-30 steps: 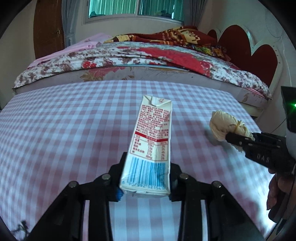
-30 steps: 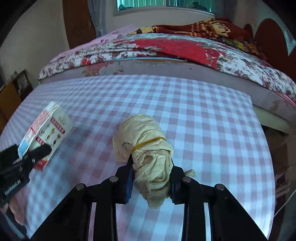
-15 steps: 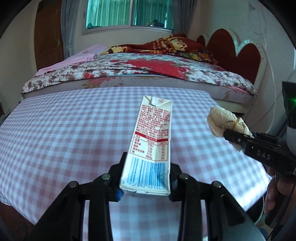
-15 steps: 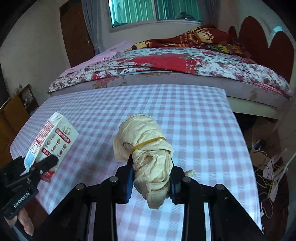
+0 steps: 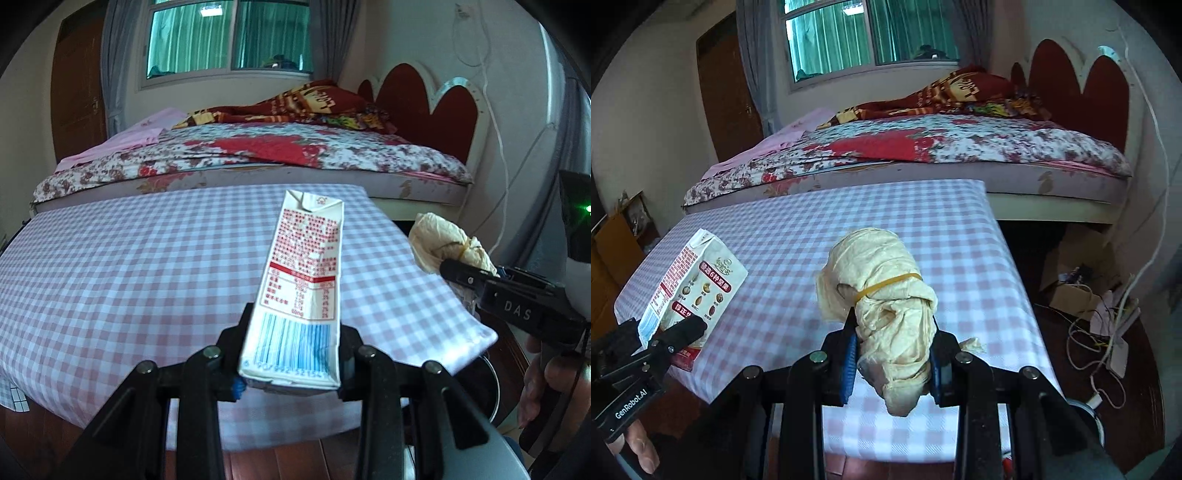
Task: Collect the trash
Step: 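Carry the tan glove and milk carton over the black bin with both tools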
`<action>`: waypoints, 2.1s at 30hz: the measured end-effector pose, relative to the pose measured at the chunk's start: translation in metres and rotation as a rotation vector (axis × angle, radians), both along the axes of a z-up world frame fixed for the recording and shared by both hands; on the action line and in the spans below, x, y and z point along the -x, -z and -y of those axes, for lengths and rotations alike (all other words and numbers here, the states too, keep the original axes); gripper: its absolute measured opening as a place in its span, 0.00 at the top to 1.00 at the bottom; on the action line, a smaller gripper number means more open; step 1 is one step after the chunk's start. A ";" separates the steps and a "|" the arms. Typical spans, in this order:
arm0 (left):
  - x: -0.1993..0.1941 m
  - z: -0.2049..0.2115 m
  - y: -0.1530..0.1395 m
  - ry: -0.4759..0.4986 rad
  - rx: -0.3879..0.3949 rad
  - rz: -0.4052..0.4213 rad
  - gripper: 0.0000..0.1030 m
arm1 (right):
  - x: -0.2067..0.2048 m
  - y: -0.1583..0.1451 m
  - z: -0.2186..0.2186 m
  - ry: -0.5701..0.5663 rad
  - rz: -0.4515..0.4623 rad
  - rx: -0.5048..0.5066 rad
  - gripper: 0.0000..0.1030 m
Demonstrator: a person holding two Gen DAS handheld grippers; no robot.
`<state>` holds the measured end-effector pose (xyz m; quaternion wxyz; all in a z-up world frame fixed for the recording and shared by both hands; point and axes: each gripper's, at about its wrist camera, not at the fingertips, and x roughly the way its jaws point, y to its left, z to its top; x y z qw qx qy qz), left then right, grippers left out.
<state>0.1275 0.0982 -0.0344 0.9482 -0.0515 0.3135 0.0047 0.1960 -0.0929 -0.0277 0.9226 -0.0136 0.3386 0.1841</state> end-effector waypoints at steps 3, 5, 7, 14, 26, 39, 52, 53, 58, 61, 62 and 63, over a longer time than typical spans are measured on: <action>0.007 0.015 -0.002 0.023 0.002 0.008 0.66 | 0.011 -0.002 0.015 0.019 0.008 -0.002 0.68; 0.011 0.024 -0.003 0.038 0.003 0.014 0.66 | 0.019 -0.005 0.026 0.034 0.018 -0.004 0.68; 0.014 0.033 -0.005 0.050 0.000 0.019 0.66 | 0.025 -0.007 0.036 0.047 0.026 -0.006 0.68; 0.021 0.065 -0.009 0.101 -0.012 0.036 0.66 | 0.040 -0.015 0.069 0.090 0.048 -0.017 0.68; 0.022 0.108 0.000 0.193 -0.013 0.016 0.66 | 0.057 -0.013 0.109 0.162 0.048 -0.037 0.68; 0.015 0.174 0.010 0.343 0.003 -0.009 0.66 | 0.081 -0.005 0.181 0.304 0.023 -0.026 0.68; 0.026 0.236 0.040 0.485 -0.014 -0.089 0.66 | 0.107 0.023 0.245 0.426 -0.036 -0.042 0.68; 0.026 0.242 0.046 0.494 -0.019 -0.100 0.66 | 0.110 0.026 0.249 0.432 -0.042 -0.043 0.68; 0.022 0.265 0.068 0.519 -0.025 -0.154 0.66 | 0.117 0.053 0.276 0.457 -0.094 -0.048 0.68; 0.021 0.276 0.078 0.525 -0.028 -0.178 0.66 | 0.117 0.067 0.290 0.461 -0.125 -0.051 0.68; 0.019 0.280 0.082 0.527 -0.026 -0.193 0.66 | 0.117 0.071 0.293 0.459 -0.135 -0.049 0.68; 0.019 0.283 0.085 0.528 -0.025 -0.200 0.66 | 0.117 0.076 0.296 0.458 -0.143 -0.047 0.68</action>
